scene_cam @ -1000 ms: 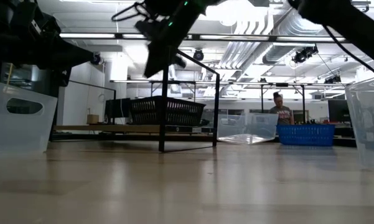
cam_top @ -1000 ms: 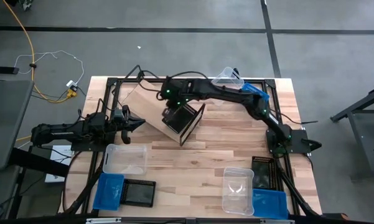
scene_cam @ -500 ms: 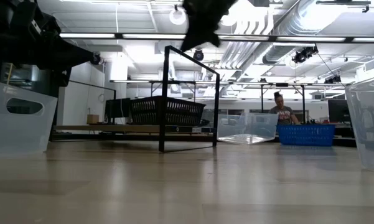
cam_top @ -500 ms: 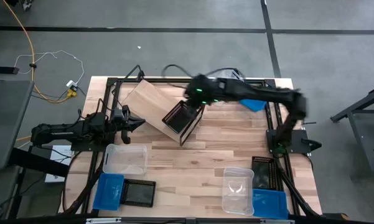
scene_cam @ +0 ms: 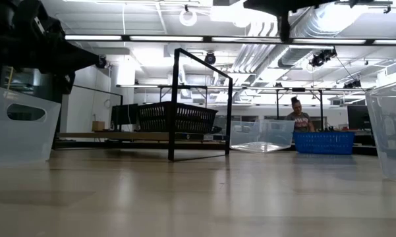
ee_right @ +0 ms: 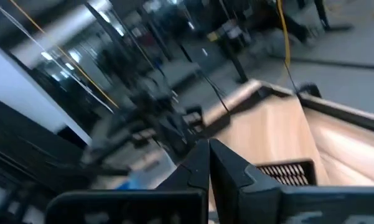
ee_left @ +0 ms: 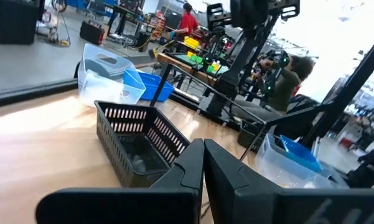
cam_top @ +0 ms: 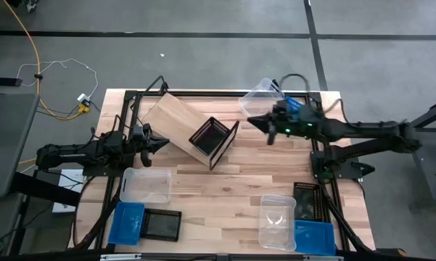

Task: Stack baskets on shelf by color
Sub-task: Stack the left black bin on top of the other black bin on the shelf

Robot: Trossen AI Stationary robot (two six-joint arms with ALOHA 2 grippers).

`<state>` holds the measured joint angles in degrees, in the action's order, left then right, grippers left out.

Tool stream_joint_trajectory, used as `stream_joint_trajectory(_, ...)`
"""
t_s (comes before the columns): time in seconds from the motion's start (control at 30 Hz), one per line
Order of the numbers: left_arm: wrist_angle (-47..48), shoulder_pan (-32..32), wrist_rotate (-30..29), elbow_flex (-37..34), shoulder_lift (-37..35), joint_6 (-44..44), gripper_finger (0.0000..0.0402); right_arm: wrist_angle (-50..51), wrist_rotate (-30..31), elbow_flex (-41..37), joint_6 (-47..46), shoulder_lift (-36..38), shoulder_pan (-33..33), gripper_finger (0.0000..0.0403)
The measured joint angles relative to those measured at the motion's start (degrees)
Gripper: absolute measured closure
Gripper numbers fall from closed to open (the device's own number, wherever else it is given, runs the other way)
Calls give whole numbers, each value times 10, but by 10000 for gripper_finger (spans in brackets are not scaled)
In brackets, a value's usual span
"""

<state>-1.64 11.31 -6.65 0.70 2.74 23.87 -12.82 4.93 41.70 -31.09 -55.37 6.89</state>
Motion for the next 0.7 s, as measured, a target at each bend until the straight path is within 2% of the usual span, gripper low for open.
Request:
stream_joint_trajectory(0.23,-76,-1,-13,12,10,45,395,-3,40,-21,-15,58,-11,403)
stream_joint_trajectory(0.43,-59,-2,0,96,102,32,339,-2,35,-21,-18,60,-11,403)
stream_joint_trajectory(0.53,-58,-2,64,160,176,24,296,-1,29,-21,-21,59,-11,403)
stream_joint_trajectory(0.7,4,-16,225,306,308,-28,226,-2,26,-21,-21,59,-11,403)
